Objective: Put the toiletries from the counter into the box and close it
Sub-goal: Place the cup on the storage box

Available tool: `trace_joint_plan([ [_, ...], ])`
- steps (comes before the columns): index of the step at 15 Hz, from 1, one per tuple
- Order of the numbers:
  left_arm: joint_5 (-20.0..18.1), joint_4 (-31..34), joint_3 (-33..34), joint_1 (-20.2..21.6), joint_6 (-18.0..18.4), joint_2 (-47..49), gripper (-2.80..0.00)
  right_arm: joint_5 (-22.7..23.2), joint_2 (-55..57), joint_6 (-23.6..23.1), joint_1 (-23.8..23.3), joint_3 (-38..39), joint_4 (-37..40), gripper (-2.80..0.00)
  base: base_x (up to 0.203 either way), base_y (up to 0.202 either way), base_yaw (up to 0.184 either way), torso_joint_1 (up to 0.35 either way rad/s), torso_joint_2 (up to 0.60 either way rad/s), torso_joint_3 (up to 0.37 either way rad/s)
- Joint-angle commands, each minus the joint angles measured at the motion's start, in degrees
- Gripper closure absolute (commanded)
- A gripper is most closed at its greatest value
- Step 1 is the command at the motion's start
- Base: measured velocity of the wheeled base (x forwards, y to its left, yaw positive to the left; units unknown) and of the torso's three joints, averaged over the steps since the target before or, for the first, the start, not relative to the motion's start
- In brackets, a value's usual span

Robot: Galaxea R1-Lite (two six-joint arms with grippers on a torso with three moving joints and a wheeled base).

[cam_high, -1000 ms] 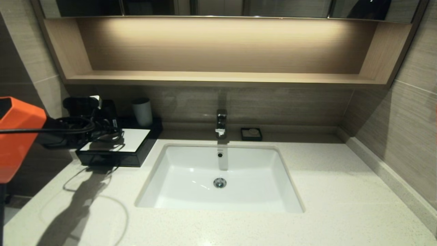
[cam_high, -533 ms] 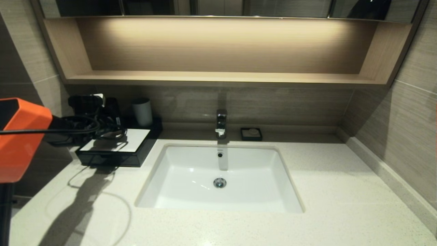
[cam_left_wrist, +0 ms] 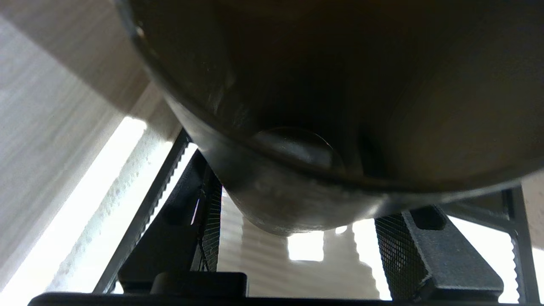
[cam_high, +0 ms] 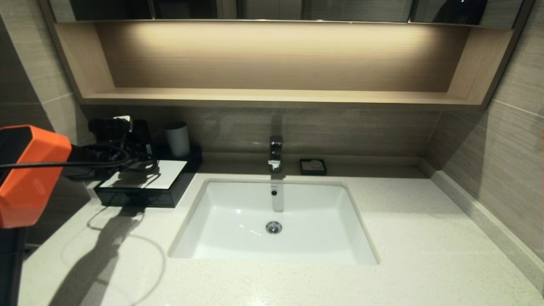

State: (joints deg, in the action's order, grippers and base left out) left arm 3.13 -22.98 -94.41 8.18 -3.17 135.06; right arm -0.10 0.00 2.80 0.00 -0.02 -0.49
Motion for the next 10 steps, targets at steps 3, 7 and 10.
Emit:
trace_joint_plan([
  [3,-0.03,1.43,-3.84,-0.01,-0.08,1.98,0.00,0.01,0.09,0.01,0.00,0.02,-0.04,0.00,0.000,0.000,0.000,0.000,0.00,0.000],
  [7,-0.06,1.44,-4.98,-0.01,-0.08,3.28,0.00,0.01,0.09,0.01,0.00,0.02,-0.04,0.00,0.000,0.000,0.000,0.000,0.00,0.000],
  [10,-0.06,2.50,-7.39,-0.01,-0.08,4.13,0.00,0.01,0.09,0.01,0.00,0.02,-0.04,0.00,0.000,0.000,0.000,0.000,0.00,0.000],
])
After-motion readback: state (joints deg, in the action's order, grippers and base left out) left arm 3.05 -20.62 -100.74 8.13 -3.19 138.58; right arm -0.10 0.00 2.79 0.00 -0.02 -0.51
